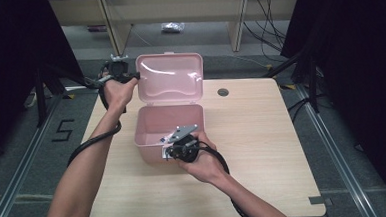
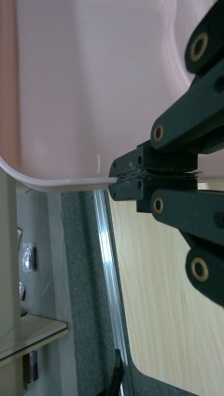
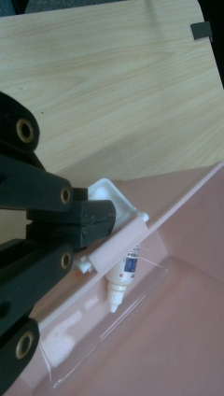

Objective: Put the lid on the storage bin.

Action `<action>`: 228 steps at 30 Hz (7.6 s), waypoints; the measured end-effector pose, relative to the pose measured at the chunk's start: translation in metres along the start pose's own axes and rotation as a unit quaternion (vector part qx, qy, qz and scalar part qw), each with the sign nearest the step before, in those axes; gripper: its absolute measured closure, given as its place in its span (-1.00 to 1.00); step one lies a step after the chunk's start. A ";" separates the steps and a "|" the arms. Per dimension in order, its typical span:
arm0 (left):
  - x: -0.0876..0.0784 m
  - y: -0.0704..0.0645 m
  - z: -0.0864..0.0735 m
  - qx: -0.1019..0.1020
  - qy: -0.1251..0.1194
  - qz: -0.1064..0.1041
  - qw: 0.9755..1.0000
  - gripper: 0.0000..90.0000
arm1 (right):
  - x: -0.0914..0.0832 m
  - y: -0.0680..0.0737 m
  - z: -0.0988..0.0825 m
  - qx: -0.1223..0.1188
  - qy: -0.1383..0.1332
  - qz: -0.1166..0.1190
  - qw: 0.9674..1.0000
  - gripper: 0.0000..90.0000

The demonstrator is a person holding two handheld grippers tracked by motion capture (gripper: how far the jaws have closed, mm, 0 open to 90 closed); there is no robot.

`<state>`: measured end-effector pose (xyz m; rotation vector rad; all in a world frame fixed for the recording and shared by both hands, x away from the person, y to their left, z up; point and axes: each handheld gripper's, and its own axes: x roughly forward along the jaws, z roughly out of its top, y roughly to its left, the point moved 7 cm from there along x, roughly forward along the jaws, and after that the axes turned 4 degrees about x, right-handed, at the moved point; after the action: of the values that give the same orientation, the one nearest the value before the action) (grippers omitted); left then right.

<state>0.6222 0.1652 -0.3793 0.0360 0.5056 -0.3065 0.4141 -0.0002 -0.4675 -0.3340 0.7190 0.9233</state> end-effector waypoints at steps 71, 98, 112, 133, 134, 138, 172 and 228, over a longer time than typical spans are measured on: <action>-0.069 -0.019 -0.039 0.080 -0.116 0.003 0.990 0.95 | 0.000 0.000 0.000 -0.003 0.002 -0.004 1.000 1.00; -0.081 -0.024 -0.053 0.106 -0.123 0.009 0.987 0.95 | -0.001 0.000 -0.001 0.005 0.007 -0.004 1.000 1.00; -0.084 -0.026 -0.058 0.121 -0.122 0.016 0.985 0.95 | -0.018 -0.002 0.008 -0.003 -0.044 -0.003 0.999 1.00; -0.094 -0.031 -0.076 0.140 -0.121 0.018 0.983 0.94 | -0.061 -0.062 0.020 0.063 -0.102 -0.065 0.991 1.00; -0.094 -0.031 -0.077 0.140 -0.121 0.019 0.983 0.94 | -0.063 -0.062 0.020 0.070 -0.099 -0.065 0.990 1.00; -0.096 -0.032 -0.082 0.145 -0.119 0.019 0.982 0.93 | -0.070 -0.068 0.025 0.063 -0.109 -0.071 0.990 1.00; -0.104 -0.036 -0.110 0.177 -0.098 0.016 0.979 0.91 | -0.079 -0.074 0.026 0.063 -0.127 -0.082 0.987 1.00; -0.142 0.013 -0.226 0.039 -0.072 0.022 0.996 -0.07 | -0.104 -0.133 -0.165 0.192 -0.074 -0.156 0.966 0.66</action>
<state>0.4019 0.2423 -0.5093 0.0996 0.3491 -0.2840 0.4131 -0.2305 -0.5201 -0.0300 0.6684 0.4887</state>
